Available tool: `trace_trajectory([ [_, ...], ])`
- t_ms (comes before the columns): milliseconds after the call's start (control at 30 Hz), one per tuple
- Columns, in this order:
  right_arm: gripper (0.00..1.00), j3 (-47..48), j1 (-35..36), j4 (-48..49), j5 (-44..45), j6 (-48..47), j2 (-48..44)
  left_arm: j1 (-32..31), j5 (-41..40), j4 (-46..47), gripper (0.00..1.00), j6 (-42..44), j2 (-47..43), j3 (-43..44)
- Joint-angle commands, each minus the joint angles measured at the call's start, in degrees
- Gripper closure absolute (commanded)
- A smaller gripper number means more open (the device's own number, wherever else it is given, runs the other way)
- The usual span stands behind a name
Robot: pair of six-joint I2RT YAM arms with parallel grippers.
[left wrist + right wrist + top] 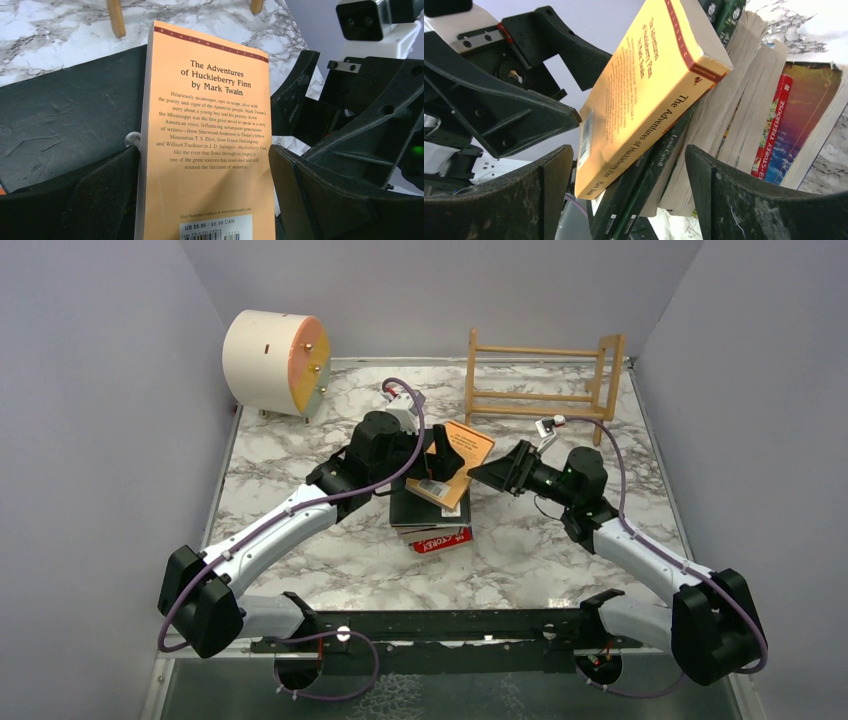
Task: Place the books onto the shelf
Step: Pick up the book from the center of the board.
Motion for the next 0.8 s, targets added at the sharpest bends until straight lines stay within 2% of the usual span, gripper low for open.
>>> trace_trajectory([
  [0, 0.2, -1.31, -0.49, 4.55, -2.64, 2.2, 0.83, -0.85, 1.08, 2.47, 0.01, -1.58, 0.26, 0.5],
  [600, 0.31, -4.36, -1.32, 12.96, -3.97, 8.48, 3.77, -3.47, 0.44, 5.58, 0.01, -3.41, 1.71, -0.02],
  [767, 0.41, -5.56, -1.41, 18.22, -4.68, 11.71, 5.84, -3.84, 0.27, 5.81, 0.01, -3.49, 1.97, -0.06],
])
